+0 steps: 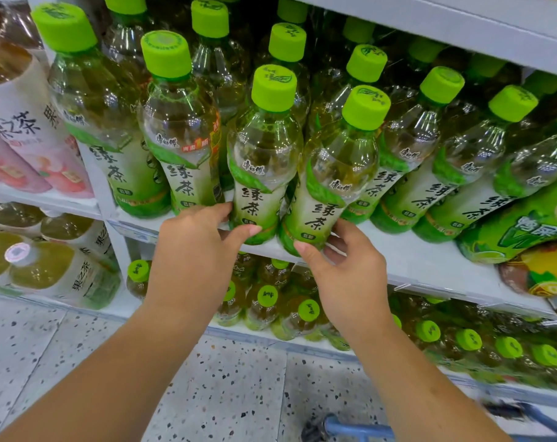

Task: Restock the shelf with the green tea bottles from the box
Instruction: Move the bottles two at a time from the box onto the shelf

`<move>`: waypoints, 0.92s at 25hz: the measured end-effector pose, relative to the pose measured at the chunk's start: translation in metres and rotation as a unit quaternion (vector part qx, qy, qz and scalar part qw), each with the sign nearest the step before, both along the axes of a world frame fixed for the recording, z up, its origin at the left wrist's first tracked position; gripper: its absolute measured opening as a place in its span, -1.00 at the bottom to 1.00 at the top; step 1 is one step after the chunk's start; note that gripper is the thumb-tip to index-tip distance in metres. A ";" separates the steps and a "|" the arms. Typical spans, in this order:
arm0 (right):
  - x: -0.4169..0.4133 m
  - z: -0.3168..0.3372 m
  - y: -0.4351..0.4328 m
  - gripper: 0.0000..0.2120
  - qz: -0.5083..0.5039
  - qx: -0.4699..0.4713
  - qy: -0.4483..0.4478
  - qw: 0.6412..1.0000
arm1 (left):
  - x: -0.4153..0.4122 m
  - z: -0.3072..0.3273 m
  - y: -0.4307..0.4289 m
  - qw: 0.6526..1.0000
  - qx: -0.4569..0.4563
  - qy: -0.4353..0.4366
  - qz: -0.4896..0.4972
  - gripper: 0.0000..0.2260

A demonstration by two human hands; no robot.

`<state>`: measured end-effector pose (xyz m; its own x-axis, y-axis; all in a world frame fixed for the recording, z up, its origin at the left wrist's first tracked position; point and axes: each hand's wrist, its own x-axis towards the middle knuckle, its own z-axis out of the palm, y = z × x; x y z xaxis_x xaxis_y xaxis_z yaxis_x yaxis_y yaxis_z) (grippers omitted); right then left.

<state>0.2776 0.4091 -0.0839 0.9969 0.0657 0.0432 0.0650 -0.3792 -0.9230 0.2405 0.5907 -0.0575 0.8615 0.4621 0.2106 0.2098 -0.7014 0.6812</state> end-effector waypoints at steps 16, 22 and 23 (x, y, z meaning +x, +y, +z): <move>-0.004 -0.006 0.004 -0.57 0.002 0.064 0.034 0.997 | 0.001 -0.001 -0.001 0.995 -0.100 0.009 0.007 -0.73; -0.003 -0.001 0.003 -0.57 -0.005 0.075 0.051 0.996 | 0.001 -0.003 0.000 0.987 -0.150 0.040 0.029 -0.57; -0.003 -0.001 0.003 -0.57 -0.007 0.078 0.055 0.995 | 0.001 -0.003 0.000 0.985 -0.165 0.045 0.031 -0.54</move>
